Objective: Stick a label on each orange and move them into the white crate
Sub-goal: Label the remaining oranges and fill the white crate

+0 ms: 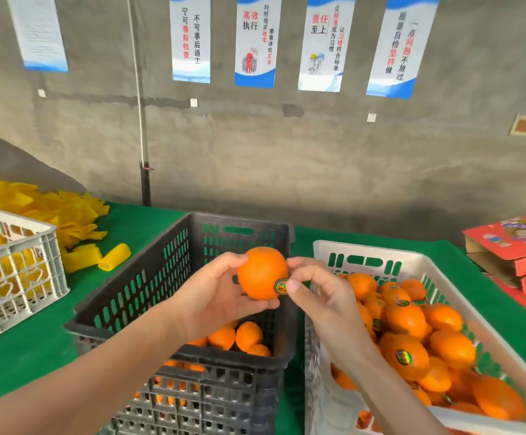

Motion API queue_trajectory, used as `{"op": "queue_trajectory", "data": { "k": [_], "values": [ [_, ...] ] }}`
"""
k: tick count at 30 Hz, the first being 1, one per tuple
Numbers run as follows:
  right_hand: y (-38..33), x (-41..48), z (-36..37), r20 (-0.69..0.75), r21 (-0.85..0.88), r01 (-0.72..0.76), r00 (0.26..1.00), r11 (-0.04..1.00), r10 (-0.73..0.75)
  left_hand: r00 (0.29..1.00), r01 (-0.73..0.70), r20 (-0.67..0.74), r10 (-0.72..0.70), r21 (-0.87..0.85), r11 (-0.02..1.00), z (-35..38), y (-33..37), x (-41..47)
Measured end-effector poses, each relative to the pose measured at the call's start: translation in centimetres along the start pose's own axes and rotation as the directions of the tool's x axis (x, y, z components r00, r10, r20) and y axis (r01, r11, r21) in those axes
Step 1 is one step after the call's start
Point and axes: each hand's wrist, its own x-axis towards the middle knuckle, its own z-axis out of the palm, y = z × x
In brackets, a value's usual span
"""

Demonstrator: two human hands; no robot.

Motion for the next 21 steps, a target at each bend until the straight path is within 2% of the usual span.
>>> {"op": "queue_trajectory", "data": {
  "k": [10, 15, 19, 21],
  "values": [
    [-1.4, -2.5, -3.8, -0.059, -0.2, 0.028, 0.997, 0.979, -0.04, 0.991, 0.082, -0.108, -0.078, 0.034, 0.996, 5.4, -3.1, 0.1],
    [-1.3, -3.6, -5.1, -0.093, -0.392, 0.1, 0.985, 0.914, -0.148, 0.99, 0.081, -0.128, -0.063, 0.143, 0.986, 7.2, -4.1, 0.1],
    [-0.8, -5.1, -5.4, -0.156, -0.416, 0.116, 0.968, 0.902, -0.196, 0.981, 0.1, -0.184, -0.061, 0.21, 0.972, 8.1, -4.9, 0.0],
    [-0.2, -6.1, -5.5, -0.191, -0.363, 0.05, 0.973, 0.931, -0.127, 0.972, 0.14, -0.222, -0.081, 0.261, 0.955, 8.3, -5.7, 0.2]
  ]
}}
